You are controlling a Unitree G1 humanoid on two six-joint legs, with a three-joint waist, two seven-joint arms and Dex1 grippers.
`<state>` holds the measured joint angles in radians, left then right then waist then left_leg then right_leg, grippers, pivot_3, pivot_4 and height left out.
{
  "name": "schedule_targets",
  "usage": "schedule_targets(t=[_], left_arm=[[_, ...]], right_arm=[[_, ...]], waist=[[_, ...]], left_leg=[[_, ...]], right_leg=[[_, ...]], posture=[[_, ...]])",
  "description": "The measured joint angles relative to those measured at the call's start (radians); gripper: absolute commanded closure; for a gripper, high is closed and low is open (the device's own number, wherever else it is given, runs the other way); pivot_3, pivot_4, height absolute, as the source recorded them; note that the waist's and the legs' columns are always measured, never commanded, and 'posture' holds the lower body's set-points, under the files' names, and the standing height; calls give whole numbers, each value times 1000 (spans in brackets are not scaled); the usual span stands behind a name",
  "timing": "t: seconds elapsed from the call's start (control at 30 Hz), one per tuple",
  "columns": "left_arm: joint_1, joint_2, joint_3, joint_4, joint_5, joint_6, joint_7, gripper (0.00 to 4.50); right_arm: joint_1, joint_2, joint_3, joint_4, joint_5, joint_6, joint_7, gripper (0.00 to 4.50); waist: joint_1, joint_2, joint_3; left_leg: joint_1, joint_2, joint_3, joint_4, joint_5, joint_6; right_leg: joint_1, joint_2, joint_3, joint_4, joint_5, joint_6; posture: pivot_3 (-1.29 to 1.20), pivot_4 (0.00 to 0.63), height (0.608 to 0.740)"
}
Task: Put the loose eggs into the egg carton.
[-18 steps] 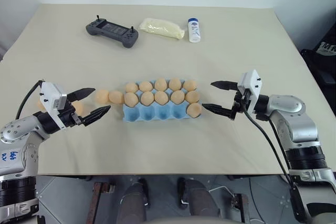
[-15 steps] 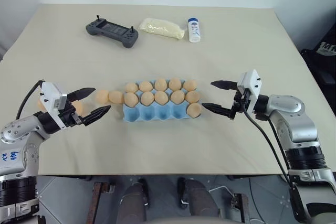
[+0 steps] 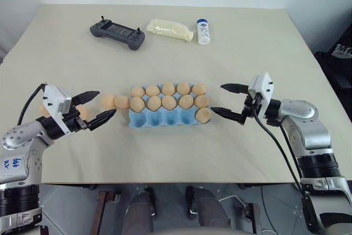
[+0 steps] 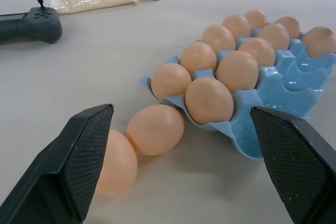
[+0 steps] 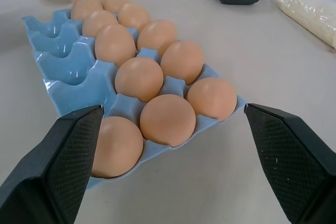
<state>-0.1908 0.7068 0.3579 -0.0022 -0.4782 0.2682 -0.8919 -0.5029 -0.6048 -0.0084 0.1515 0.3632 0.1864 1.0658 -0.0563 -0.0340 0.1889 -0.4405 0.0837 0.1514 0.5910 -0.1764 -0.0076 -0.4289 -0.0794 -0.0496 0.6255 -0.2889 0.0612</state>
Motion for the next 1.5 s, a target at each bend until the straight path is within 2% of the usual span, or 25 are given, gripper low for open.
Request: schedule_targets(t=[0.1, 0.23, 0.43, 0.6, 0.63, 0.8, 0.93, 1.0, 1.2, 1.5], left_arm=[[4, 1, 12, -70, 1, 45, 76, 54], [62, -18, 74, -256, 1, 108, 226, 54], [274, -139, 196, -507, -36, 289, 449, 54], [481, -261, 306, -658, -77, 292, 508, 54], [517, -273, 319, -674, -78, 286, 511, 54], [608, -318, 357, -720, -85, 265, 524, 54], [608, -338, 354, -736, -80, 254, 565, 54], [582, -333, 346, -735, -66, 277, 614, 54], [454, -266, 305, -680, -22, 376, 721, 54], [257, -198, 209, -505, 23, 458, 760, 54]], right_arm=[[-7, 0, 0, 16, 0, -12, 9, 0], [-17, -6, 1, 48, -10, -26, 13, 0], [-67, 1, 2, 103, 3, -20, 59, 0], [-100, 16, 8, 158, 12, -20, 127, 0], [-111, 20, 9, 177, 12, -21, 135, 0], [-166, 34, 19, 245, -1, -40, 176, 0], [-181, 49, 29, 269, -10, -55, 194, 0], [-181, 51, 30, 281, -12, -56, 199, 0], [-183, 61, 38, 282, -15, -57, 202, 0], [-156, 60, 36, 246, -21, -55, 185, 0]], waist=[[-1, 0, 0], [-2, 0, 0], [-5, 0, 0], [-3, 0, 0], [-3, 0, 0], [-3, 0, 0], [-6, 1, 0], [-5, 1, 0], [-2, 1, 0], [-5, 1, 0]], left_leg=[[0, 0, 0, 0, 0, 0], [0, 0, 0, 0, 0, 0], [1, 1, 0, 2, 0, 0], [1, 0, -1, 4, 0, 0], [1, 0, -1, 4, 0, 0], [0, 0, -4, 5, 0, 0], [-3, 6, -4, 1, -1, 1], [-3, 9, 0, 1, -2, 2], [-3, 13, 9, 0, -2, 2], [1, 16, 15, 0, -1, -1]], right_leg=[[0, 0, 0, 0, 1, 1], [0, 0, 1, 0, 1, 1], [1, 1, 1, 2, 1, 1], [2, 1, 2, 0, -3, -8], [2, 1, 2, -1, -5, -13], [3, 1, 2, -10, -2, -16], [12, 11, -2, -38, 14, -14], [14, 15, -2, -43, 17, -13], [4, 16, 2, -33, 16, -15], [-2, 18, 4, -22, 15, -15]], posture=[[0, 150, 740], [0, 150, 740], [0, 150, 740], [0, 150, 740], [0, 150, 740], [0, 150, 740], [0, 150, 740], [0, 150, 740], [0, 150, 740], [0, 150, 740]])
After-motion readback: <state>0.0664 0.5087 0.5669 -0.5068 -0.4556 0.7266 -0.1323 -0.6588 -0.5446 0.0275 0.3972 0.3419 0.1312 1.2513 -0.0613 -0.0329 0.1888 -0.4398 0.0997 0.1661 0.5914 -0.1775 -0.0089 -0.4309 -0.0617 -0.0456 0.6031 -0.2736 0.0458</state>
